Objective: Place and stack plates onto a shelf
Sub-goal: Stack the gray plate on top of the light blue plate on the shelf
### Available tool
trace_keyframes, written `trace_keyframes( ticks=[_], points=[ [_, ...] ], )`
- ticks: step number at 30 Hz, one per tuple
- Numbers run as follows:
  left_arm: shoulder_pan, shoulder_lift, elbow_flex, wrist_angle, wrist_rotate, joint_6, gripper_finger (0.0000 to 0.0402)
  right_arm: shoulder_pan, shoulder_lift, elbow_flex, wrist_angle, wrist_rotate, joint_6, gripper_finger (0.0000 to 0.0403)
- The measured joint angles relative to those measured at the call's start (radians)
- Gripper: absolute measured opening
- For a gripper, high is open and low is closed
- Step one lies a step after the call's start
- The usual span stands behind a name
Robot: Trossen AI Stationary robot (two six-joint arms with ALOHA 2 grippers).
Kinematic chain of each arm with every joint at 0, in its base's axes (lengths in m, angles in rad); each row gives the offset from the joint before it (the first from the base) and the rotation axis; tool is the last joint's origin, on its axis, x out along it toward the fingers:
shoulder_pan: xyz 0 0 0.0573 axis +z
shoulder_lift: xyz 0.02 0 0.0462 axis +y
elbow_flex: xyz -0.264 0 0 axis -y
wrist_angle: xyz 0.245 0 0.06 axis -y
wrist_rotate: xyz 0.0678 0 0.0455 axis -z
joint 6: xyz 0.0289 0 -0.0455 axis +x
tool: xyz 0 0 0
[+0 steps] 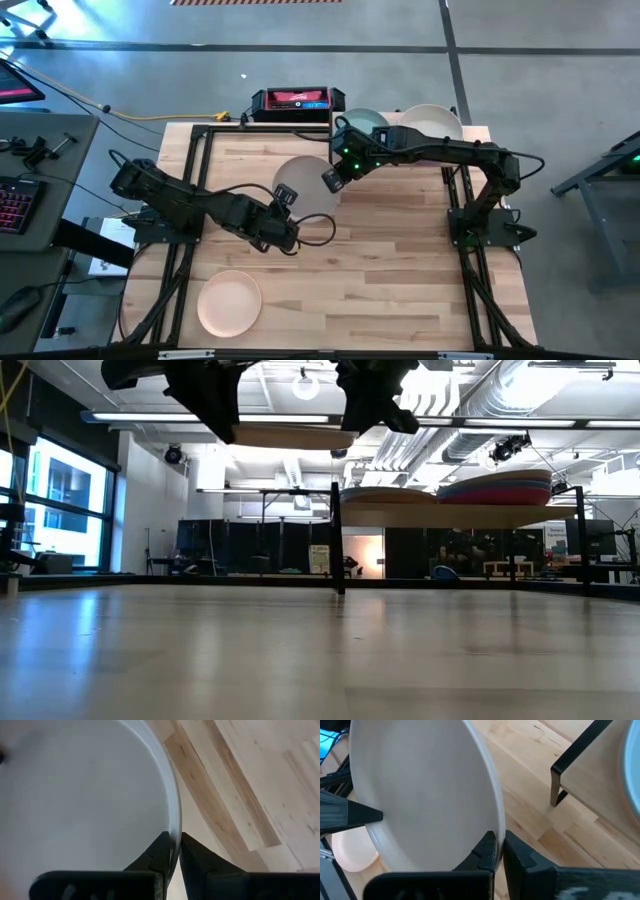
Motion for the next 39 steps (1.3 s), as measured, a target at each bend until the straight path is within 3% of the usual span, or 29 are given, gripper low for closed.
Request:
trace_keyframes(
  ticks=[9, 23, 35, 39],
  points=[
    [0.001, 0.000, 0.000, 0.016, 0.064, -0.009, 0.0026, -0.006, 0.000, 0.000, 0.000, 0.002, -0.007, 0.0000],
    [0.049, 0.000, 0.000, 0.021, 0.186, -0.163, 0.0027, -0.014, 0.000, 0.000, 0.000, -0.012, -0.005, 0.0000],
    [0.061, 0.000, 0.000, 0.094, 0.171, -0.224, 0.0029, -0.016, -0.002, 0.000, -0.003, -0.005, -0.004, 0.0000],
    [0.083, 0.000, 0.000, 0.096, 0.252, -0.274, 0.0049, -0.015, -0.002, 0.000, -0.003, -0.008, -0.005, 0.0000]
  ],
)
